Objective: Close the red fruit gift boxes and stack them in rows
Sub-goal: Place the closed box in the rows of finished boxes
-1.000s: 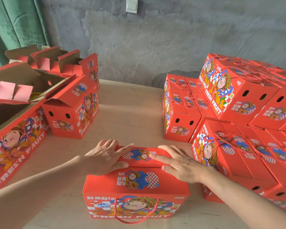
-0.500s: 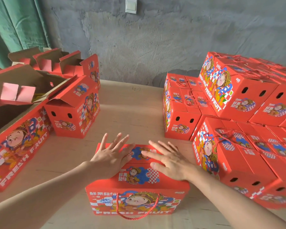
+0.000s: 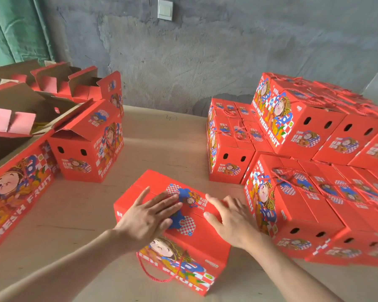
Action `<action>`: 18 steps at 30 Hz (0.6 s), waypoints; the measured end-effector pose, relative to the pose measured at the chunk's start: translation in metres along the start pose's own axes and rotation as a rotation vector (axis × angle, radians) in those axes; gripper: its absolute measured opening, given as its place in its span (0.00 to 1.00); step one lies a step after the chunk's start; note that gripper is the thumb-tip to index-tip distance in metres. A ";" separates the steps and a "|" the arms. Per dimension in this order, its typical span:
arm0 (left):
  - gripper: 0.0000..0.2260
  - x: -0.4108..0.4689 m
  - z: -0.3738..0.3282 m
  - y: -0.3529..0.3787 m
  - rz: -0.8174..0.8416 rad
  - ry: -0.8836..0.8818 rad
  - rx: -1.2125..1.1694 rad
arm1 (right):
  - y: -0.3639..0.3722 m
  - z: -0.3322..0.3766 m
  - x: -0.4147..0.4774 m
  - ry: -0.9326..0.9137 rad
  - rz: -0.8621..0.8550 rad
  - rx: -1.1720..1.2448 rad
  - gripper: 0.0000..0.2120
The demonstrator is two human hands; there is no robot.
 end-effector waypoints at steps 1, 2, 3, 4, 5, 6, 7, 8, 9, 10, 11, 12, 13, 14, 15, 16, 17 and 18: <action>0.32 0.004 0.009 0.004 -0.003 0.024 -0.008 | -0.001 0.004 -0.008 0.047 0.048 0.017 0.27; 0.33 0.008 0.018 0.011 -0.046 0.016 -0.013 | -0.002 0.008 -0.016 0.099 0.104 0.066 0.28; 0.34 0.011 0.026 0.020 -0.075 -0.039 -0.017 | -0.004 0.013 -0.024 0.154 0.153 0.119 0.29; 0.34 0.013 0.031 0.028 -0.095 -0.122 -0.020 | -0.005 0.019 -0.030 0.196 0.181 0.145 0.31; 0.34 0.015 0.033 0.035 -0.122 -0.229 -0.049 | -0.006 0.024 -0.037 0.225 0.194 0.138 0.33; 0.35 0.016 0.034 0.040 -0.143 -0.361 -0.108 | -0.007 0.031 -0.042 0.246 0.194 0.121 0.34; 0.34 0.017 0.031 0.044 -0.149 -0.504 -0.186 | -0.007 0.037 -0.049 0.262 0.191 0.103 0.35; 0.33 0.017 0.027 0.047 -0.158 -0.652 -0.283 | -0.007 0.040 -0.055 0.263 0.181 0.089 0.36; 0.31 0.016 0.020 0.049 -0.193 -0.792 -0.403 | -0.007 0.041 -0.061 0.259 0.159 0.098 0.37; 0.29 0.014 0.014 0.052 -0.247 -0.918 -0.533 | -0.008 0.039 -0.065 0.258 0.119 0.137 0.37; 0.28 0.011 0.008 0.053 -0.291 -1.016 -0.656 | -0.012 0.035 -0.067 0.278 0.075 0.206 0.35; 0.28 0.006 0.003 0.055 -0.307 -1.089 -0.746 | -0.017 0.029 -0.066 0.331 0.046 0.289 0.31; 0.27 0.001 -0.002 0.057 -0.292 -1.156 -0.802 | -0.021 0.023 -0.063 0.420 0.046 0.375 0.29; 0.28 -0.005 -0.005 0.061 -0.250 -1.234 -0.839 | -0.024 0.015 -0.058 0.528 0.075 0.466 0.31; 0.28 -0.012 -0.008 0.065 -0.196 -1.332 -0.875 | -0.023 0.008 -0.054 0.650 0.132 0.541 0.35; 0.29 -0.019 -0.010 0.067 -0.136 -1.449 -0.946 | -0.018 0.003 -0.051 0.778 0.210 0.613 0.39; 0.27 -0.026 -0.015 0.068 -0.083 -1.574 -1.077 | -0.012 0.001 -0.048 0.887 0.274 0.702 0.40; 0.23 -0.032 -0.022 0.067 -0.019 -1.688 -1.241 | -0.006 0.003 -0.044 0.953 0.301 0.801 0.40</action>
Point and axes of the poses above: each hand's wrist, its own x-axis towards the middle knuckle, its own y-axis out of the palm, z = x × y, the point moved 2 cm from there along x, towards the middle knuckle, and after that the axes turned 14 degrees about -z, right-handed, at the moved point
